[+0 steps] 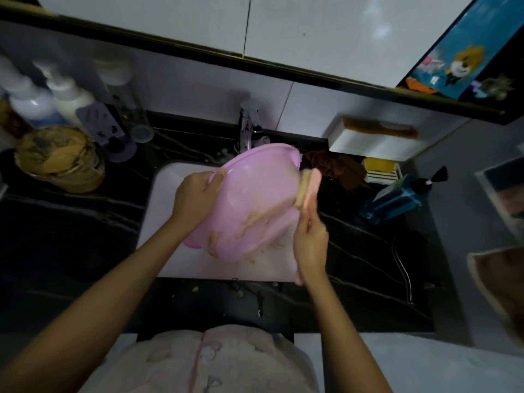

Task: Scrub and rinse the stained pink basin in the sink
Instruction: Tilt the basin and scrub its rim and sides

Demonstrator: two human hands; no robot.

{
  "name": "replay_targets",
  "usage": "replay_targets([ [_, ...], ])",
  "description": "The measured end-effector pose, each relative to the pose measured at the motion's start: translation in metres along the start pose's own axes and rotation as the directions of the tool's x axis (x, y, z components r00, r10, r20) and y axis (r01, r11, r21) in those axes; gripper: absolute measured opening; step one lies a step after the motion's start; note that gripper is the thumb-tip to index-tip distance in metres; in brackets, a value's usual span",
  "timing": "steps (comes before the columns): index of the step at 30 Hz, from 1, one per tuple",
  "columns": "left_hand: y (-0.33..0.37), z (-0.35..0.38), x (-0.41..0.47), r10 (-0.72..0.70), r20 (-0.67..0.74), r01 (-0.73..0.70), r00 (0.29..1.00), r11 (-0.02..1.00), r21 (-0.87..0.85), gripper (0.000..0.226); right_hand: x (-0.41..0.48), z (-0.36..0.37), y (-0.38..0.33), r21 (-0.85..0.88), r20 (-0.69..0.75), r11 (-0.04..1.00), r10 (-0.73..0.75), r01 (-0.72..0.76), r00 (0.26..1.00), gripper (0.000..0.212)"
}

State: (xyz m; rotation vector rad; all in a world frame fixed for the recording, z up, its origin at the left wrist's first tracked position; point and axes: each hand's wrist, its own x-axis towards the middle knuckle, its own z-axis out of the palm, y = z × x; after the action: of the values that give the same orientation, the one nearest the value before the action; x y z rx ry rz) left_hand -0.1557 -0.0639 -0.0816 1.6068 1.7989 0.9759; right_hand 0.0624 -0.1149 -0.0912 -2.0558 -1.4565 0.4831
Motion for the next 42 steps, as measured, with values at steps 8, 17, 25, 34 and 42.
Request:
replay_targets([
  [8,-0.004,-0.002,0.004,-0.029,0.002,0.029,1.0,1.0,0.001,0.06,-0.061,0.017,-0.023,0.011,0.067,0.981,-0.196,0.196,0.978,0.054],
  [17,-0.007,-0.003,-0.002,-0.063,-0.027,0.062,0.998,0.997,-0.034,0.052,-0.075,0.021,-0.038,0.333,0.155,0.93,0.107,-0.154,0.982,0.05],
  [25,-0.01,-0.003,-0.003,-0.071,-0.062,0.072,0.996,0.997,0.007,0.055,-0.078,0.02,-0.064,0.386,0.199,0.893,0.164,-0.231,0.966,0.054],
  [34,-0.003,0.003,-0.021,-0.024,-0.071,0.026,0.997,0.999,0.028,0.054,-0.09,0.018,-0.05,0.39,0.233,0.888,0.16,-0.243,0.959,0.055],
  [42,-0.003,0.005,-0.034,-0.043,-0.101,0.044,0.994,0.999,0.009,0.055,-0.086,0.021,-0.05,0.442,0.31,0.828,0.219,-0.344,0.925,0.056],
])
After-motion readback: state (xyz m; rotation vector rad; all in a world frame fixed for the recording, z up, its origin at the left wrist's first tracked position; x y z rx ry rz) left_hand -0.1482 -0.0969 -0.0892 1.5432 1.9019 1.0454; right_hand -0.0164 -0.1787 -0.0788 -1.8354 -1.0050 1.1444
